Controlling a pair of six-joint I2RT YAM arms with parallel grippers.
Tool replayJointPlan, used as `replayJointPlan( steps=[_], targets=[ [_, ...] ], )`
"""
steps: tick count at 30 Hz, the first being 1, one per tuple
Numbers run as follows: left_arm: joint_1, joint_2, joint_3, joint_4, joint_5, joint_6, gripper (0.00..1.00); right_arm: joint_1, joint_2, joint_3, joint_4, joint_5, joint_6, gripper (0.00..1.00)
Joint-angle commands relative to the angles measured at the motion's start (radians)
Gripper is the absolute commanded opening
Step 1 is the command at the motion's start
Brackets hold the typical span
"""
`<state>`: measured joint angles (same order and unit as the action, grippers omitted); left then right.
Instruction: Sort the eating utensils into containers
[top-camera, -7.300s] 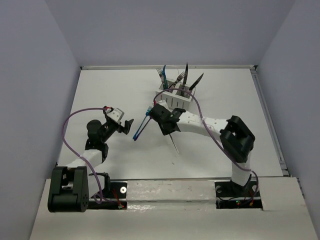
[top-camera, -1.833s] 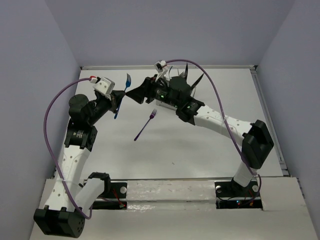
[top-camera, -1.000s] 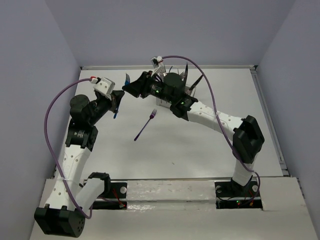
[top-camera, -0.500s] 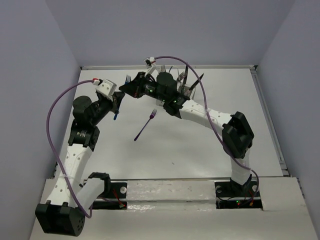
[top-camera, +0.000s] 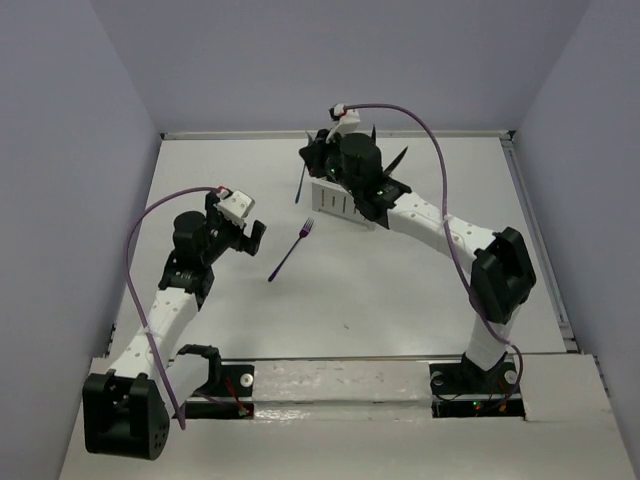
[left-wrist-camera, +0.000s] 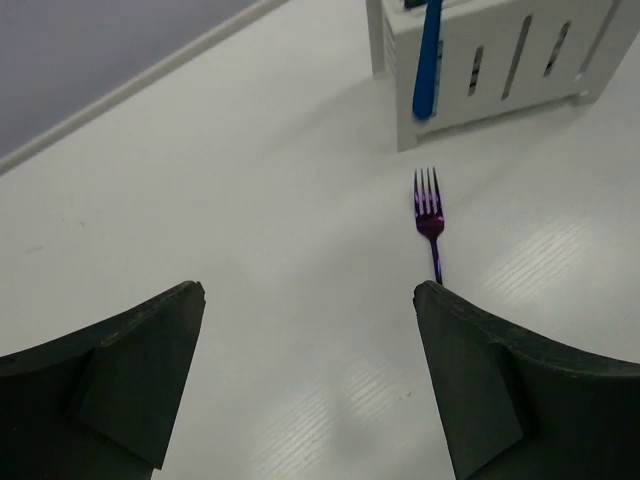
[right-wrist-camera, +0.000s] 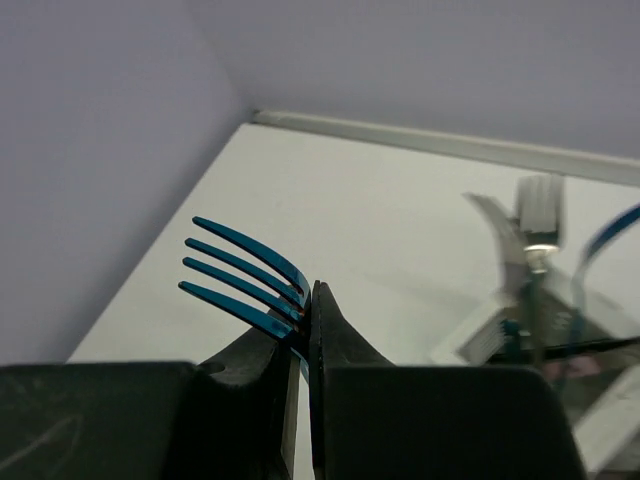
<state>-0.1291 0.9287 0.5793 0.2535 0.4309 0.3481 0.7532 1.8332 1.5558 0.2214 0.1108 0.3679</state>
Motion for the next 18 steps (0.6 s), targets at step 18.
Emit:
replayJointPlan(
  steps=[18],
  targets=[
    [0.016, 0.117, -0.368, 0.73, -0.075, 0.022, 0.99, -0.146, 0.089, 0.204, -0.03, 0.334, -0.3, 0.0]
  ],
)
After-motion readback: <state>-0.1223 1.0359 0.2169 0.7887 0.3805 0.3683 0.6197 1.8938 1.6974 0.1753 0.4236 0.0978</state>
